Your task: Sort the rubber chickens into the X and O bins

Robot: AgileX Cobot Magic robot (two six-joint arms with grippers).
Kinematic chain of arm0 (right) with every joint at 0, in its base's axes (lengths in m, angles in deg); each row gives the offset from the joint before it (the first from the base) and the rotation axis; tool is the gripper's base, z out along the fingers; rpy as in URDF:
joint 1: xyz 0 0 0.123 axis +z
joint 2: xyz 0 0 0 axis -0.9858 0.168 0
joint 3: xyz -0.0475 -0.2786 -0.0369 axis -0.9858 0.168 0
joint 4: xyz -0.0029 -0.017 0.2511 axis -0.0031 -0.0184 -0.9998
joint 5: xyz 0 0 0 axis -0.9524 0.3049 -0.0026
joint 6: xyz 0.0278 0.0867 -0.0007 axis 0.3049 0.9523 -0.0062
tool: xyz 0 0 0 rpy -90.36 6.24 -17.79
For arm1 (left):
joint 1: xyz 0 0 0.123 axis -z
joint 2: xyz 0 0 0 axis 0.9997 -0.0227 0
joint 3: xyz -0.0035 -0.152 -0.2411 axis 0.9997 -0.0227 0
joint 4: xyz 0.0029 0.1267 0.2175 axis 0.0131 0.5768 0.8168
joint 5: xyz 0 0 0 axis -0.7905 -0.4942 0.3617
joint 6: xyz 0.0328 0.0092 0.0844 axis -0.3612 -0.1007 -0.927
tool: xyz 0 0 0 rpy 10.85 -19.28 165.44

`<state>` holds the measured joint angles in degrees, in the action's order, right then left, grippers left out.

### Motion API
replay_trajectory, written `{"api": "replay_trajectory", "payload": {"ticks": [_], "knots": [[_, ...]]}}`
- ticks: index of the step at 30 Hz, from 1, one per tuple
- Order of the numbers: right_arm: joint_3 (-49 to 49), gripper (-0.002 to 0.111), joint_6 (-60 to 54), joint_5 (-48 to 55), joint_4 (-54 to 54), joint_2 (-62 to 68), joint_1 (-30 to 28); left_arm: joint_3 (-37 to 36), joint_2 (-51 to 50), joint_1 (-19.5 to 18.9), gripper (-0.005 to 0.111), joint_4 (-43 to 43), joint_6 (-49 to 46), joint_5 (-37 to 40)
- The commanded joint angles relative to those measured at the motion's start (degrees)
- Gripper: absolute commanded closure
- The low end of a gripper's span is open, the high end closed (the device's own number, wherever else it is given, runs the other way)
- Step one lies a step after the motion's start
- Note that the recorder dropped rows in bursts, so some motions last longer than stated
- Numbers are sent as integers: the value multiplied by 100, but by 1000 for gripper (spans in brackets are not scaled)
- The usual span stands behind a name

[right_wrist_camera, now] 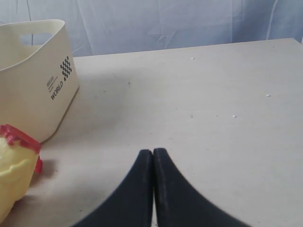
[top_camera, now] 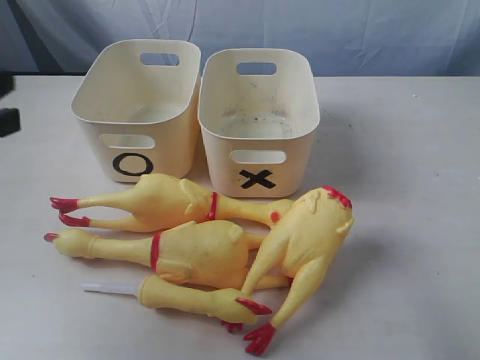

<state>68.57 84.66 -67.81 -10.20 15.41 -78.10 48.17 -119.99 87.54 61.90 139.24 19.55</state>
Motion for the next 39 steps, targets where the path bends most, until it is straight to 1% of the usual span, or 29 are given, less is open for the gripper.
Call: {"api": "replay_trajectory", "payload": {"ticks": [1,3,5,6,7,8,9,10,12,13,14,15,17,19,21,22,24,25,26,27,28,30,31,33,37,38,39], "knots": [[13,108,9,-72,6,-18,19,56,-16,-54,106,-357,-181,3016],[13,108,9,-72,6,-18,19,56,40,-54,106,-1049,-267,3913],[13,108,9,-72,6,-18,19,56,92,-54,106,-2249,-960,4851],[13,108,9,-72,6,-18,19,56,106,-54,106,-3015,-1390,5191],[13,108,9,-72,6,-18,19,56,106,-54,106,-3791,-1661,5717],[13,108,9,-72,6,-18,19,56,106,-54,106,-4584,-1719,5989],[13,108,9,-72,6,-18,19,56,106,-54,106,-5199,-1719,6148],[13,108,9,-72,6,-18,19,56,106,-54,106,-6176,-1873,6264],[13,108,9,-72,6,-18,19,56,106,-44,106,-7740,-2756,6338],[13,108,9,-72,6,-18,19,56,106,-44,106,-9014,-3684,6334],[13,108,9,-72,6,-18,19,-8,106,-32,106,-9875,-4453,6253],[13,108,9,-72,6,-18,19,-79,106,28,106,-11009,-5589,6182],[13,108,9,-72,6,-18,19,-197,106,194,106,-13235,-8315,6279],[13,108,9,-72,6,-18,19,-278,106,444,106,-15295,-11054,6877],[13,108,9,-56,6,-18,19,-324,106,665,106,-16908,-12828,7583],[13,108,9,-56,6,-18,19,-335,106,778,106,-17665,-13454,7953],[13,108,9,-56,6,-18,19,-335,106,921,106,-18816,-14315,8395],[13,108,9,-56,6,-18,19,-335,106,972,106,-19250,-14703,8513],[13,108,9,-56,6,-18,19,-335,106,1001,106,-19478,-15007,8533],[13,108,9,-56,6,-18,19,-335,106,1046,106,-19495,-15218,8533],[13,108,9,-56,6,-18,19,-335,106,1079,106,-19356,-15352,8533],[13,108,9,-56,6,-18,19,-335,106,1161,106,-18878,-15281,8377],[13,108,9,-56,6,-18,19,-335,106,1224,106,-18528,-15198,8249],[13,108,9,-56,6,-18,19,-335,106,1405,106,-17683,-14575,7917],[13,108,9,-56,6,-18,19,-335,-47,2024,106,-15455,-13323,7039],[13,108,9,-56,6,-18,19,-335,-128,2189,106,-15037,-13124,6824],[13,108,9,-56,6,-18,19,-335,-200,2319,104,-14802,-13032,6667]]}}
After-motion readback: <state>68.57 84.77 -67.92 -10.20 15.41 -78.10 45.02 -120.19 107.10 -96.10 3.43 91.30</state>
